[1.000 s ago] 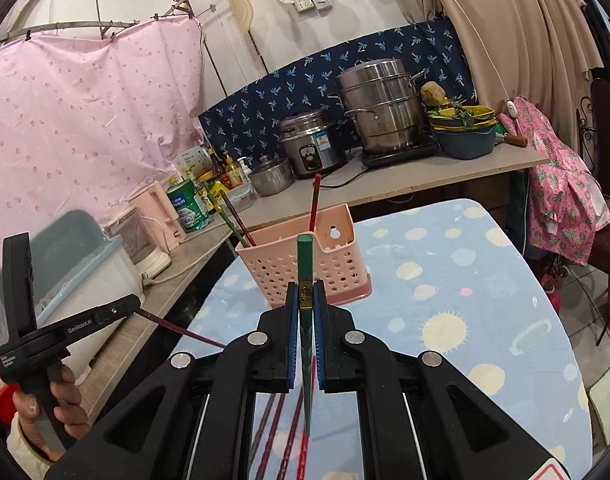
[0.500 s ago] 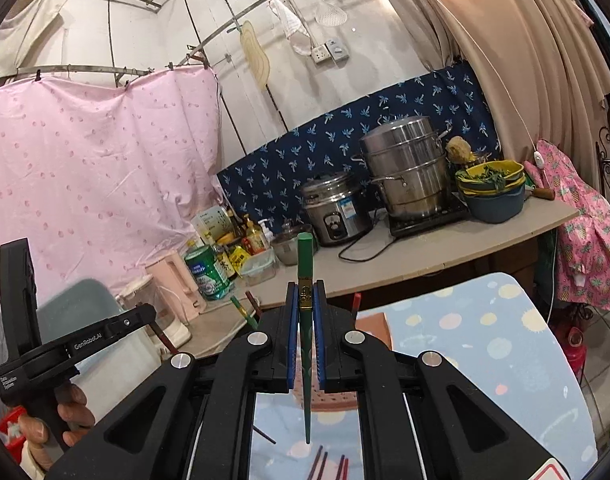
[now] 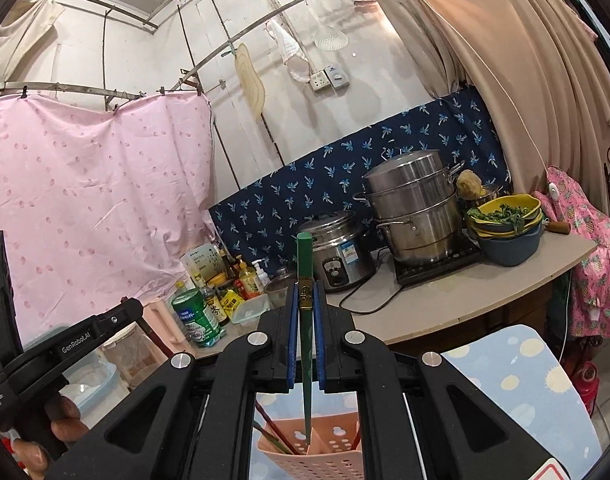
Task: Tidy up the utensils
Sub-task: 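Lower the chopsticks into the holder and open both grippers, then move both open grippers back over the remaining chopsticks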
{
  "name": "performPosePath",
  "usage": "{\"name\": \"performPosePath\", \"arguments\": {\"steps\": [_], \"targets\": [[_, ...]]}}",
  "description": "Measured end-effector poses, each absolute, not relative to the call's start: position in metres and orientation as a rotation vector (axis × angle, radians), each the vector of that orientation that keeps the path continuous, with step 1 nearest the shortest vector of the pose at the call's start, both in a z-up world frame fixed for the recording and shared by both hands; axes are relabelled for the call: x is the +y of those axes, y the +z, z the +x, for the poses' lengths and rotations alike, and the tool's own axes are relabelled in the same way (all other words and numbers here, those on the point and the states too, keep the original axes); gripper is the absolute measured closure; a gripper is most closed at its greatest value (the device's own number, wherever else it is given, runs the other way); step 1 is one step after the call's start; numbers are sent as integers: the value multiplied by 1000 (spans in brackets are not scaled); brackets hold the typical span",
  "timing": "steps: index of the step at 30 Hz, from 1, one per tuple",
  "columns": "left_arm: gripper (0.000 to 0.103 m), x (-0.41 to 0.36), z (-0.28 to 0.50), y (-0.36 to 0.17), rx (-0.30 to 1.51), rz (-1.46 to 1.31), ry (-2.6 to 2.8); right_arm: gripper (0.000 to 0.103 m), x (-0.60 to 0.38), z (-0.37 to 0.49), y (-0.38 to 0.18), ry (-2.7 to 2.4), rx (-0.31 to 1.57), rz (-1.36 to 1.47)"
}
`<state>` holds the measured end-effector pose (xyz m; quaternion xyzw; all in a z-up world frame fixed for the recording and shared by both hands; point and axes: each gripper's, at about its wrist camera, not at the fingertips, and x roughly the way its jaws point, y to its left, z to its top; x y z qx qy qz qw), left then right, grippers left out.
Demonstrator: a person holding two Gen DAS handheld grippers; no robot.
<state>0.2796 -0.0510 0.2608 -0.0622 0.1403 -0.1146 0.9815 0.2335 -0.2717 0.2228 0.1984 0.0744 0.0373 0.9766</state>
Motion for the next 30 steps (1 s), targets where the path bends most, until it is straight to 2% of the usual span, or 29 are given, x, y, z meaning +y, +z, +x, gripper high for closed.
{"name": "performPosePath", "arguments": {"steps": [10,18,20,23,28,30], "targets": [[96,-52,300,224,351,-132,-239,96,-268,272,175,50,271,369],[94,-50,306,207,391,-153,-239,94,-267,280,160,41,317,355],[88,-50,305,203,398,-148,-240,88,-267,278,159,41,319,357],[70,-49,304,200,401,-143,-220,88,-268,274,160,43,317,358],[64,-48,296,199,405,-131,-212,88,-266,265,161,50,317,342],[56,-48,290,199,404,-125,-210,88,-265,260,162,56,315,339]]}}
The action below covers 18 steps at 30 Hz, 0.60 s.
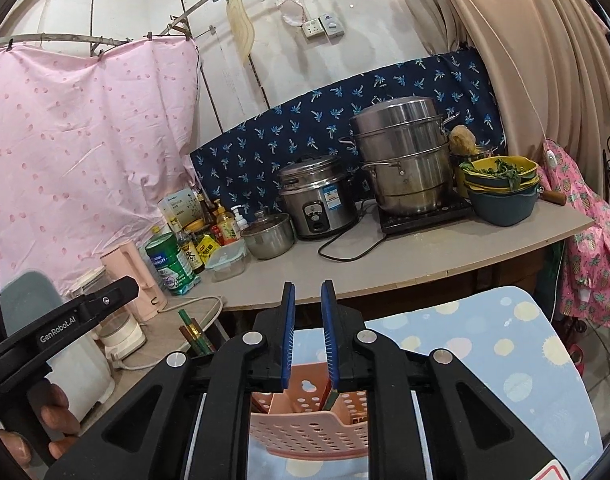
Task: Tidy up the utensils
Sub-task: 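Move both open grippers back over the remaining chopsticks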
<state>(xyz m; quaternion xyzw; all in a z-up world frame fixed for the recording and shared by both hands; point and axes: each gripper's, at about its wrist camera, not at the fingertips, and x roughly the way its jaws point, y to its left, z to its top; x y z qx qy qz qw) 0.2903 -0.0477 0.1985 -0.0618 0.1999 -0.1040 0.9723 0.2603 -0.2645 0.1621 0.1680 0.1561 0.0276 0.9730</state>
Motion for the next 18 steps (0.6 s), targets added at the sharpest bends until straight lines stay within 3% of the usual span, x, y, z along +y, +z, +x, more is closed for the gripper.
{"name": "performPosePath", "arguments": {"steps": [18], "targets": [[54,-48,228,185,440,-35,-188,88,-243,192,158,104,345,293]]}}
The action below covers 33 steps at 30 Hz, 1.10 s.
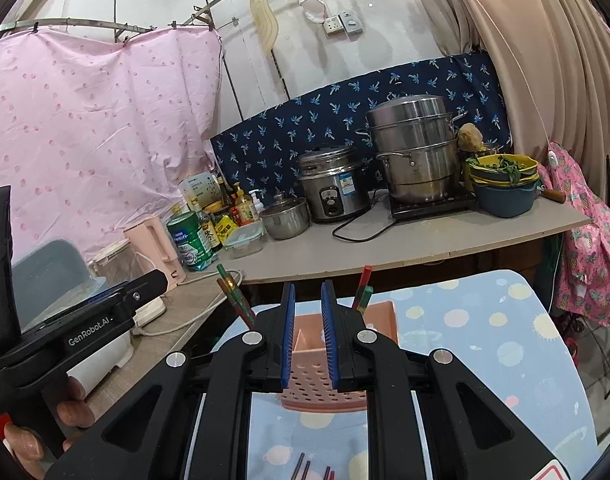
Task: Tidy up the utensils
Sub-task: 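Move both open grippers back over the remaining chopsticks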
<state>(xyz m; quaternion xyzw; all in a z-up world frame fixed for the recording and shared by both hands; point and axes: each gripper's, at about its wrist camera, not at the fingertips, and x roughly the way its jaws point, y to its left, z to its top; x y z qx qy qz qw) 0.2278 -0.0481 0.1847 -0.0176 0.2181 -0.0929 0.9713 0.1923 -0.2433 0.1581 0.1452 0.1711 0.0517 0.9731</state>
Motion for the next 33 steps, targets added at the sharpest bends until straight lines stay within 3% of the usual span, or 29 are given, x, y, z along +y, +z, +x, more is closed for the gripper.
{"name": "performPosePath", "arguments": {"steps": [18,33], "targets": [[54,-33,164,125,606,-32,-203,88,-235,106,98,69,489,299],[54,-11,115,41,768,-28,-196,88,-222,44,22,28,654,266]]}}
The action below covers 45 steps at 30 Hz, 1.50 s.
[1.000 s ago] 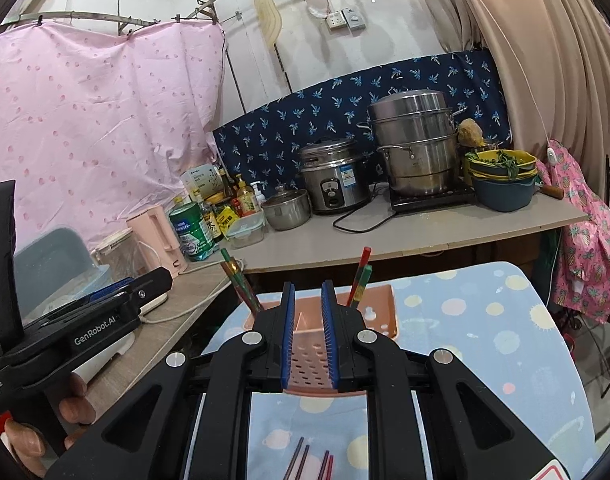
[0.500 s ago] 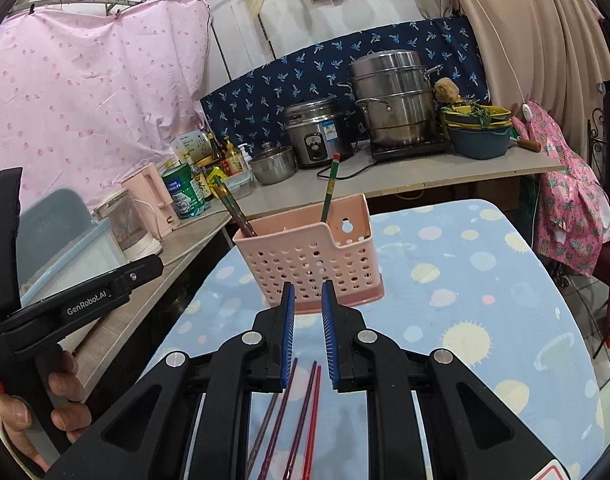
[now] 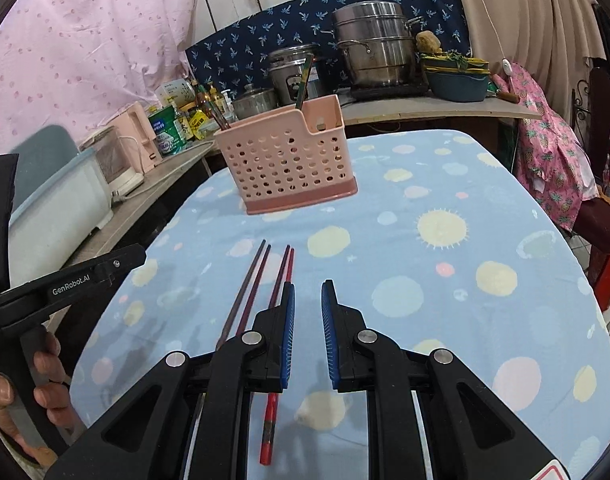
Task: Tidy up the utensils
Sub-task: 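Move both open grippers back over the remaining chopsticks, then grasp a red chopstick with the right gripper while the left gripper grasps a brown chopstick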
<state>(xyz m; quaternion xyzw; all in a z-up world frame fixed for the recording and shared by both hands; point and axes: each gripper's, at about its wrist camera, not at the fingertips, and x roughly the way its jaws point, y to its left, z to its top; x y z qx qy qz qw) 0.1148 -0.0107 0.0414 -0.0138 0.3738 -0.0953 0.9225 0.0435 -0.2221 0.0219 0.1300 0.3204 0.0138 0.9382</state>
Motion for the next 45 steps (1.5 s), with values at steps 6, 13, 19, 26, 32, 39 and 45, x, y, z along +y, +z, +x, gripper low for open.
{"name": "performPosePath", "arguments": {"steps": [6,13,19,26,32,39,45], "targets": [[54,-8,97,13,816,-34,-203,82,-211,26,-3,47,716,253],[53,-6,78,-13,863,-12,-208,74,-191,15,-24,79,770,227],[52,-3,68,-26,891,-13,-210,74,-178,11,-39,100,807,224],[45,-1,62,-31,905,-27,-216,77,-168,11,-51,106,834,206],[45,-4,60,-34,914,-33,-229,90,-164,9,-54,86,830,160],[43,-14,58,-37,921,-20,-256,95,-169,7,-55,74,824,169],[43,-19,58,-42,940,-22,-274,96,-176,5,-55,50,819,186]]}}
